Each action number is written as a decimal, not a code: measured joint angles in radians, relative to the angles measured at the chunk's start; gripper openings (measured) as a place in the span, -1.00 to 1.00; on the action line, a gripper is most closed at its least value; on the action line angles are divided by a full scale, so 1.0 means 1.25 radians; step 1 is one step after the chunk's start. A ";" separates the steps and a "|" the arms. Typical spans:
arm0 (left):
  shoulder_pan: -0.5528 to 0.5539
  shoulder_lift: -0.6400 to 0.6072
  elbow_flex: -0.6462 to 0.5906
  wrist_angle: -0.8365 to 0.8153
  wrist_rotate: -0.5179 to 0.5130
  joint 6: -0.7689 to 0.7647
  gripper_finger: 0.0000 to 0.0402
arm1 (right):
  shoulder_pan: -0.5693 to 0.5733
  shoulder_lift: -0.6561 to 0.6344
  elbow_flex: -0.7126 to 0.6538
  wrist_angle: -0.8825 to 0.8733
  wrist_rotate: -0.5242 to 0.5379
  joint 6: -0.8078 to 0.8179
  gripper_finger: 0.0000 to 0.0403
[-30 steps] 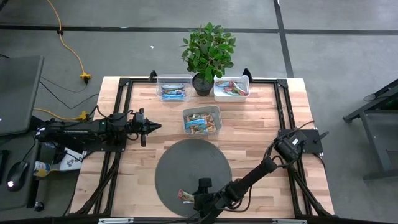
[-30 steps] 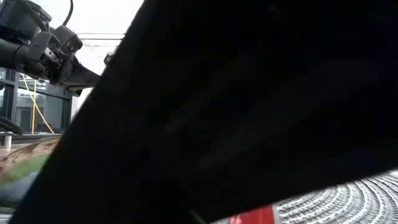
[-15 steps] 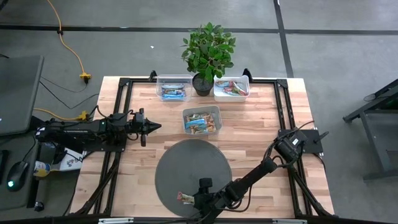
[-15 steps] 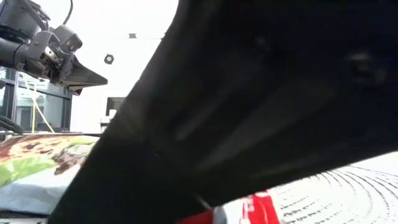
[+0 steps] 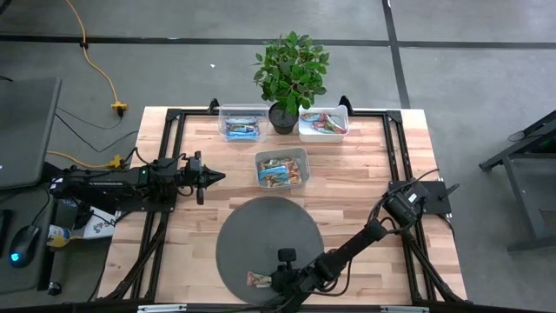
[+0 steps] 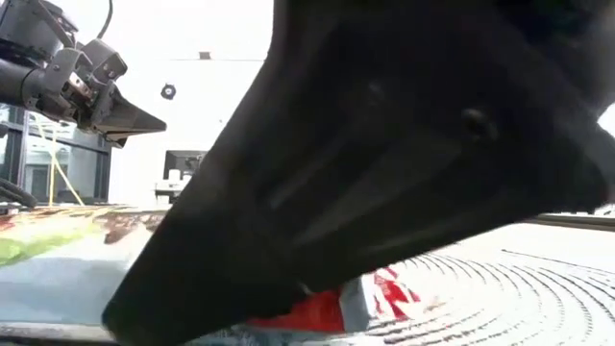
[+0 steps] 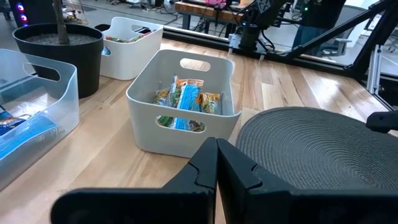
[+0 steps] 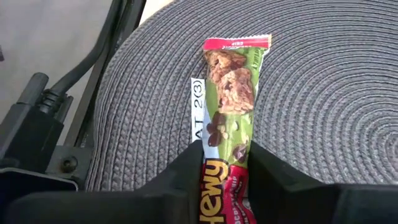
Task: Pick and place Granola Bars by type
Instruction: Put the red granola bar into the white bin
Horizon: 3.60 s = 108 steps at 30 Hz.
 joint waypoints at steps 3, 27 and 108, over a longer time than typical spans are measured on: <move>0.000 0.000 0.000 0.000 0.000 0.000 -1.00 | -0.005 -0.012 -0.002 -0.005 0.004 -0.013 -0.60; 0.000 0.000 0.000 0.000 0.002 0.000 -1.00 | -0.118 -0.398 -0.001 -0.023 0.100 -0.206 -0.63; 0.000 0.000 0.000 0.000 0.000 0.000 -1.00 | -0.895 -0.872 -0.591 -0.555 -0.131 -0.543 -0.63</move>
